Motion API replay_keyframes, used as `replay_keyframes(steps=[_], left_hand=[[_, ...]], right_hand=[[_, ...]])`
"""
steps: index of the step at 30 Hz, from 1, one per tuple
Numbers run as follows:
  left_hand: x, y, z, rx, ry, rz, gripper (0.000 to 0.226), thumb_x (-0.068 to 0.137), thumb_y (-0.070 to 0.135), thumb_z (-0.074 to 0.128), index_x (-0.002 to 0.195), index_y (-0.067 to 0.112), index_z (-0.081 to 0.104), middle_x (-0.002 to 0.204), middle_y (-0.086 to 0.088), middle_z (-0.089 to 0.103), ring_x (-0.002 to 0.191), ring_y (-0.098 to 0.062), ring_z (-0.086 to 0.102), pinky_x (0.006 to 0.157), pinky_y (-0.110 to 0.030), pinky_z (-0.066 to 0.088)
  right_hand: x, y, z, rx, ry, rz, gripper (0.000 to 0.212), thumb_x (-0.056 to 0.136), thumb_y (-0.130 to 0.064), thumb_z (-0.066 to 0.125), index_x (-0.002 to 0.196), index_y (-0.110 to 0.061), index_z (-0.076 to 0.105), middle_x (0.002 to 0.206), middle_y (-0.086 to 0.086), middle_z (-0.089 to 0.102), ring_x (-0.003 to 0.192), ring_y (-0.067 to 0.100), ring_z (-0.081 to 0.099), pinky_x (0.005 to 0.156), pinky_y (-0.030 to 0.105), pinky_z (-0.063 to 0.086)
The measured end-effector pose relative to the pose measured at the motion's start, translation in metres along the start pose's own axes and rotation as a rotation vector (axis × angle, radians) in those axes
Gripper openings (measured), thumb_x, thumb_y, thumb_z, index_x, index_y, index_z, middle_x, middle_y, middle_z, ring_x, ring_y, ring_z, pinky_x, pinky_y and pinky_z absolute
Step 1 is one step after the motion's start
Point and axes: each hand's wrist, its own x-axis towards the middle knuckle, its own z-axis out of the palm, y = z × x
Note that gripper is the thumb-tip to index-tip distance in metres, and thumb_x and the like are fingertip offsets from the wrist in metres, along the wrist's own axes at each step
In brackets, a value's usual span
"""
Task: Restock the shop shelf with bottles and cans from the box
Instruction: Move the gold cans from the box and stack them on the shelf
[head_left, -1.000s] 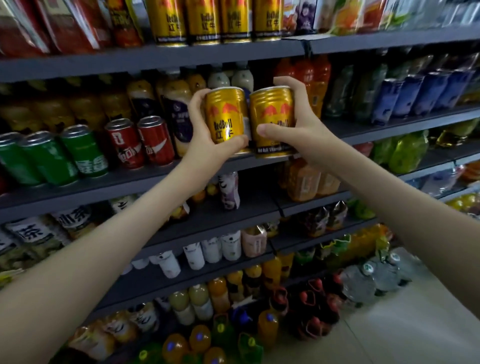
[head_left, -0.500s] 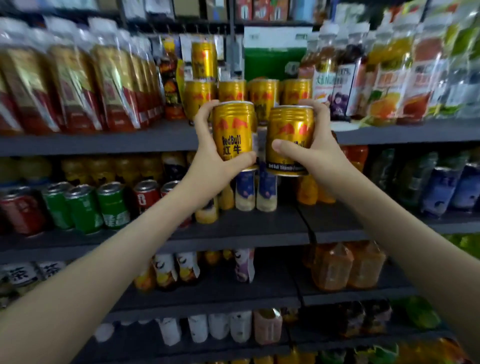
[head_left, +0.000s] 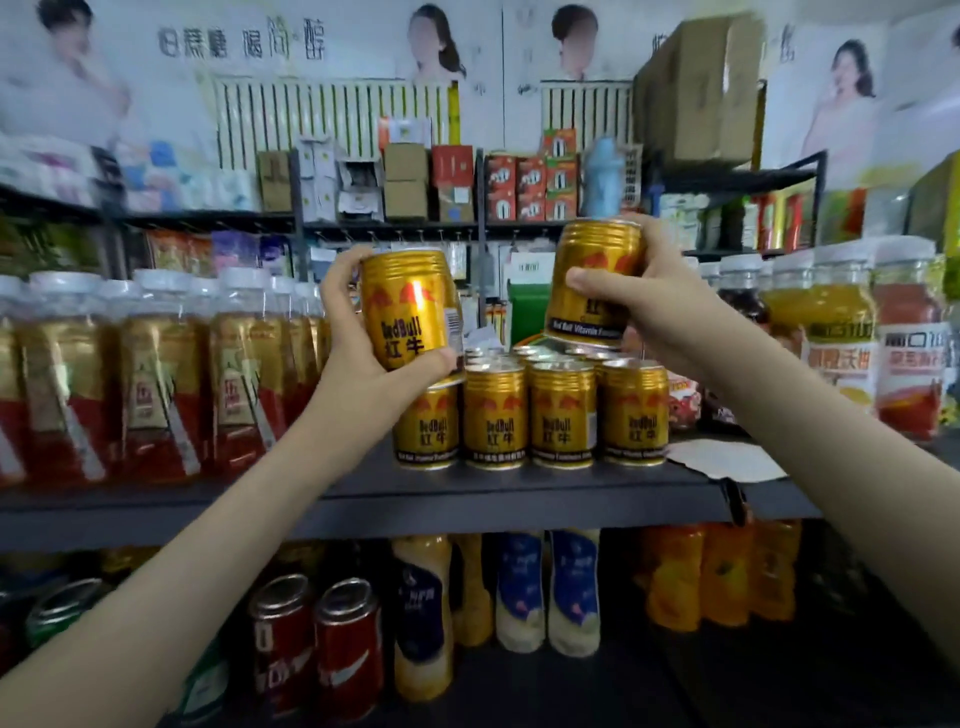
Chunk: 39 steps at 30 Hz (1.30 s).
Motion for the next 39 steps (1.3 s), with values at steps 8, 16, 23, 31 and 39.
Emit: replay_keyframes(steps=[8, 16, 23, 31, 39], left_hand=[[0.030, -0.011, -0.003, 0.053, 0.114, -0.012, 0.082, 0.081, -0.001, 0.068, 0.128, 0.042, 0.016, 0.118, 0.007, 0.044, 0.086, 0.002, 0.064, 0.065, -0.013, 0.051], [0.026, -0.032, -0.014, 0.113, 0.164, -0.080, 0.088, 0.080, 0.004, 0.072, 0.133, 0.043, 0.013, 0.125, 0.006, 0.042, 0.098, -0.004, 0.062, 0.070, -0.019, 0.054], [0.030, -0.042, -0.015, 0.086, 0.166, -0.099, 0.086, 0.081, 0.003, 0.070, 0.127, 0.047, 0.013, 0.120, 0.008, 0.042, 0.087, 0.004, 0.064, 0.065, -0.014, 0.052], [0.036, -0.054, -0.010, 0.048, 0.158, -0.094, 0.086, 0.080, 0.000, 0.070, 0.126, 0.047, 0.016, 0.120, 0.013, 0.038, 0.092, 0.004, 0.061, 0.066, -0.014, 0.052], [0.052, -0.042, 0.005, 0.094, 0.108, -0.046, 0.087, 0.080, 0.000, 0.071, 0.133, 0.038, 0.013, 0.117, 0.015, 0.039, 0.087, 0.009, 0.061, 0.067, -0.010, 0.050]], right_hand=[[0.081, 0.031, 0.028, -0.232, -0.144, 0.176, 0.077, 0.074, -0.015, 0.081, 0.131, -0.019, 0.028, 0.107, 0.008, 0.056, 0.089, 0.022, 0.063, 0.066, 0.032, 0.056], [0.131, 0.061, 0.054, -0.336, -0.230, 0.236, 0.082, 0.074, -0.005, 0.078, 0.136, -0.011, 0.026, 0.122, 0.015, 0.049, 0.110, 0.032, 0.054, 0.088, 0.042, 0.052], [0.157, 0.081, 0.057, -0.388, -0.271, 0.296, 0.083, 0.075, -0.010, 0.079, 0.138, -0.017, 0.025, 0.124, 0.015, 0.050, 0.104, 0.031, 0.057, 0.084, 0.044, 0.053], [0.169, 0.081, 0.055, -0.575, -0.434, 0.316, 0.098, 0.073, -0.031, 0.080, 0.148, -0.023, 0.017, 0.145, 0.013, 0.040, 0.128, 0.034, 0.043, 0.109, 0.051, 0.036], [0.116, 0.029, 0.051, -0.377, -0.233, -0.182, 0.065, 0.085, -0.052, 0.061, 0.136, -0.017, 0.042, 0.131, 0.000, 0.050, 0.120, 0.017, 0.051, 0.097, 0.031, 0.046]])
